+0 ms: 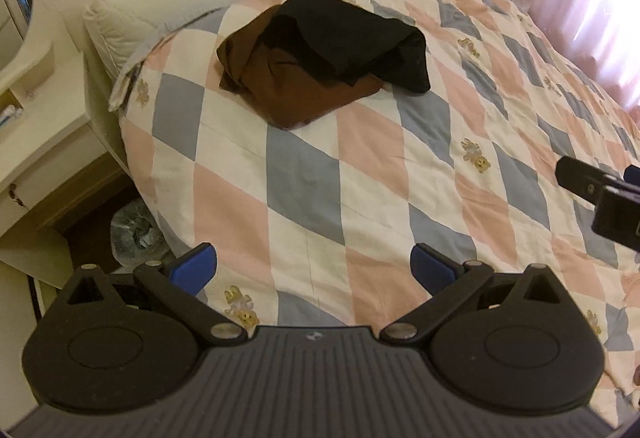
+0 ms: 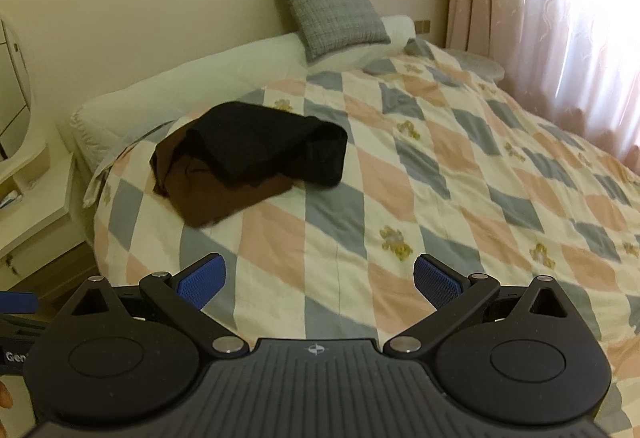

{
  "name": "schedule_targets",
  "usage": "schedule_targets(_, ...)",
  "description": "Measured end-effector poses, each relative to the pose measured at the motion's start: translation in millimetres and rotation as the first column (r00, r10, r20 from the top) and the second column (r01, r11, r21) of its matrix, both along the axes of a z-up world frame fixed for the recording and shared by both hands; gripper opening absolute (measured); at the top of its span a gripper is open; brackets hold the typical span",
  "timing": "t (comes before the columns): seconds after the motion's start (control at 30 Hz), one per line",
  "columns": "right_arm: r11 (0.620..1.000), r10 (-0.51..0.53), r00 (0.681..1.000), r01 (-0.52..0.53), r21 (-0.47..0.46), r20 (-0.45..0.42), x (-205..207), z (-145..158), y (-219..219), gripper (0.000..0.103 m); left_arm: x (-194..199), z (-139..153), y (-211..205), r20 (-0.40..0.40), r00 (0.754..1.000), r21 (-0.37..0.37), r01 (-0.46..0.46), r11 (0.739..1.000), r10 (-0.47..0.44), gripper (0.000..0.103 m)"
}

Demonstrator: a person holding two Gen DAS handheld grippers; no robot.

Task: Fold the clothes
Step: 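Move both grippers toward the black trousers lying on the brown garment, then grasp the black trousers waistband with the left gripper while the right gripper grasps beside it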

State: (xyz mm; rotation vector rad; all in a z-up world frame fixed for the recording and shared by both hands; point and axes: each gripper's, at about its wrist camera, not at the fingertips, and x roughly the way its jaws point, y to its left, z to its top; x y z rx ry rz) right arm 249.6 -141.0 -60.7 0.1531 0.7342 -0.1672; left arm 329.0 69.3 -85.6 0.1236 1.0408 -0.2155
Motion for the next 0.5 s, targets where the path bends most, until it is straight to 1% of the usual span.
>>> schedule_targets(0.17, 0.998, 0.007, 1.000, -0.008, -0.060, -0.006, 33.4, -12.9, 5.1, 0.103, 44.6, -16.1, 9.4, -0.015, 1.000, -0.016, -0.002, 1.000, 0.002, 0.102)
schedule_targets(0.4, 0.977, 0.108, 0.994, -0.110, -0.183, -0.019, 88.3, -48.4, 26.0, 0.103, 107.8, -39.3, 21.2, -0.029, 1.000, -0.039, -0.004, 0.999, 0.003, 0.101)
schedule_targets(0.47, 0.967, 0.140, 0.990, -0.142, -0.212, -0.027, 106.5, -59.0, 31.3, 0.102, 125.9, -46.0, 24.5, -0.033, 0.999, -0.045, -0.005, 0.999, 0.003, 0.101)
schedule_targets(0.5, 0.961, 0.155, 0.987, -0.158, -0.227, -0.032, 114.9, -63.6, 33.7, 0.099, 135.1, -49.6, 25.9, -0.035, 0.999, -0.051, -0.005, 0.999, 0.003, 0.101)
